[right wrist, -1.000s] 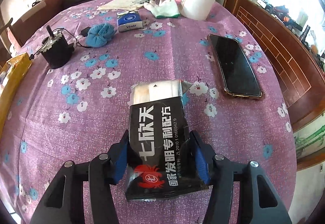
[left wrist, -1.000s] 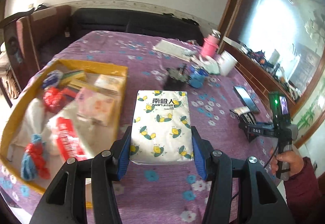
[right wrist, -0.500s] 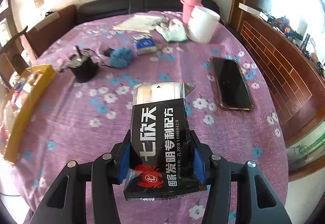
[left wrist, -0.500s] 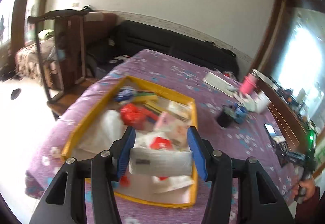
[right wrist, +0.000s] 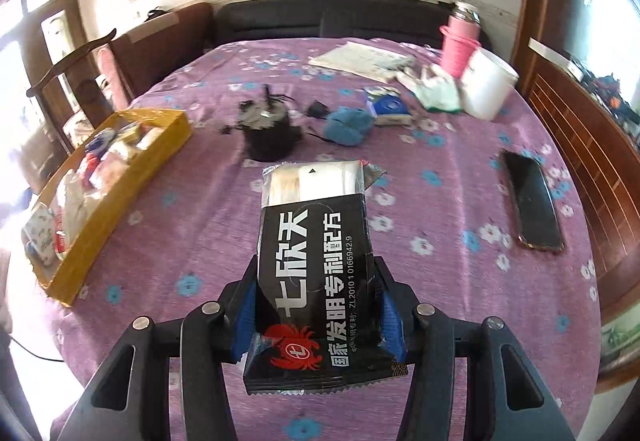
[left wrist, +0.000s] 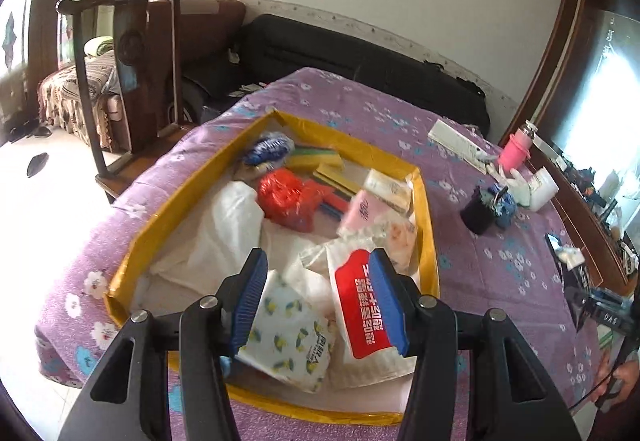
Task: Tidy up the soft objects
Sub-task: 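Carry the tissue pack and black snack bag to the yellow tray and release both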
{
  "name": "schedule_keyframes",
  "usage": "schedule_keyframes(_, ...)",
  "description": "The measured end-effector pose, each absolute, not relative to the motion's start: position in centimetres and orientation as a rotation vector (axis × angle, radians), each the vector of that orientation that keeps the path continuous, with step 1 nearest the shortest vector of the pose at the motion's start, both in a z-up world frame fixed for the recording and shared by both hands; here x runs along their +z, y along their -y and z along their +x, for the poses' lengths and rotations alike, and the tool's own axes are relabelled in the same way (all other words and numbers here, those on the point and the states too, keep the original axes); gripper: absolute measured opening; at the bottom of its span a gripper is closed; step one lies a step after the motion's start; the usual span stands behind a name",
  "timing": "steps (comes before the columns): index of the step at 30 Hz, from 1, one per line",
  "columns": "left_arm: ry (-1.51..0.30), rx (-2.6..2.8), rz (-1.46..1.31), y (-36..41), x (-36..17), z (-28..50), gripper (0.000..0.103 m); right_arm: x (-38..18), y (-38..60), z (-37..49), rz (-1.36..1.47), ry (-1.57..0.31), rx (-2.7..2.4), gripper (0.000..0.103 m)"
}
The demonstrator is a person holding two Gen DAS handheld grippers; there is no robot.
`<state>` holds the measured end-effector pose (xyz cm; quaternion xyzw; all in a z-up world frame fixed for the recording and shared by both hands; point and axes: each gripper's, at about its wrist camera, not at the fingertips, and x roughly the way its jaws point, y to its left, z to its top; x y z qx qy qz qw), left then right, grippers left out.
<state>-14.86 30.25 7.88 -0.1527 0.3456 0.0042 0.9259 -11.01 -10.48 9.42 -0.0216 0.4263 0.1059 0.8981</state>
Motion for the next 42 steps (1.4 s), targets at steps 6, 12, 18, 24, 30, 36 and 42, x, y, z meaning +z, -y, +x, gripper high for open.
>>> schedule_keyframes(6, -0.731, -0.018, -0.314, -30.1, 6.5, -14.8, 0.066, 10.4, 6.5, -9.6, -0.022, -0.908, 0.351, 0.055)
schedule_keyframes(12, -0.740, -0.081, -0.293, -29.7, 6.5, -15.3, 0.076, 11.3, -0.8, -7.5, -0.044, -0.935, 0.505, 0.056)
schedule_keyframes(18, -0.696, -0.088, -0.384, -32.4, 7.7, -17.5, 0.082, 11.5, -8.6, -4.4, -0.117, -0.953, 0.592, 0.056)
schedule_keyframes(24, -0.652, -0.051, -0.448, -35.6, 8.1, -18.7, 0.085, 10.5, -14.4, -0.3, -0.192, -0.980, 0.601, 0.056)
schedule_keyframes(30, -0.659, -0.024, -0.477, -37.6, 7.5, -18.5, 0.085, 8.5, -18.9, 3.8, -0.188, -1.076, 0.632, 0.056)
schedule_keyframes(36, -0.678, -0.010, -0.497, -38.8, 6.7, -18.1, 0.085, 6.9, -22.3, 5.1, -0.214, -1.125, 0.653, 0.056)
schedule_keyframes(42, -0.682, 0.002, -0.493, -38.8, 6.6, -17.6, 0.085, 6.2, -24.1, 5.5, -0.263, -1.106, 0.640, 0.056)
